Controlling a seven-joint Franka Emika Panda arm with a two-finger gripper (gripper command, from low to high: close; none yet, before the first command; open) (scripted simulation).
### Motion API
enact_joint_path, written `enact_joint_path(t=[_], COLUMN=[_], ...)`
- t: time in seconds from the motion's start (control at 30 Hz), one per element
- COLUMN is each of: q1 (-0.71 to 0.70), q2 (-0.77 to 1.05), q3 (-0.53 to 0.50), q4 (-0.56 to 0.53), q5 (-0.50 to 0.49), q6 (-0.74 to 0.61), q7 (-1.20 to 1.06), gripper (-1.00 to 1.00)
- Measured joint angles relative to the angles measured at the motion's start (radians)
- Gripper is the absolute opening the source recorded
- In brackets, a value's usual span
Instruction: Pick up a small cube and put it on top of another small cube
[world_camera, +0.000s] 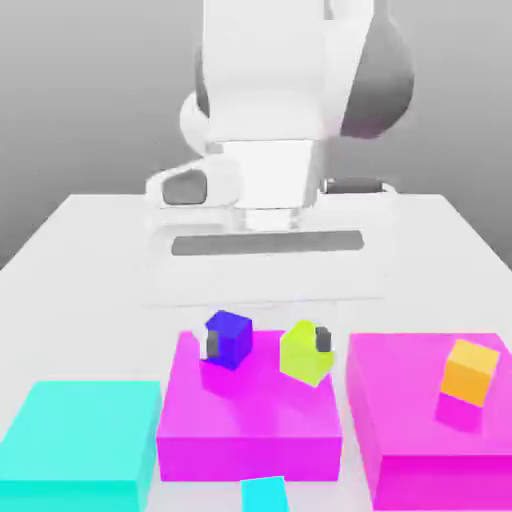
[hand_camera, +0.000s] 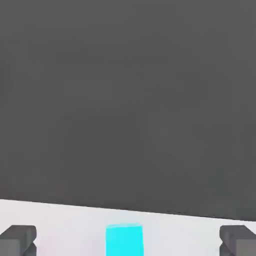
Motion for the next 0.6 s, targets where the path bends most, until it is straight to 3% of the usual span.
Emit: enact_joint_path(t=[0.37, 0.4, 0.6], q1=[-0.004, -0.004, -0.006], q2=[0.398, 0.421, 0.432], q3=[0.007, 0.007, 0.009], q4=[0.014, 0.019, 0.021], q5=[-0.008, -0.008, -0.010], q6=[0.200, 0.218, 0.227], q7=[-0.023, -0.024, -0.022], gripper=[0.00, -1.00, -1.00])
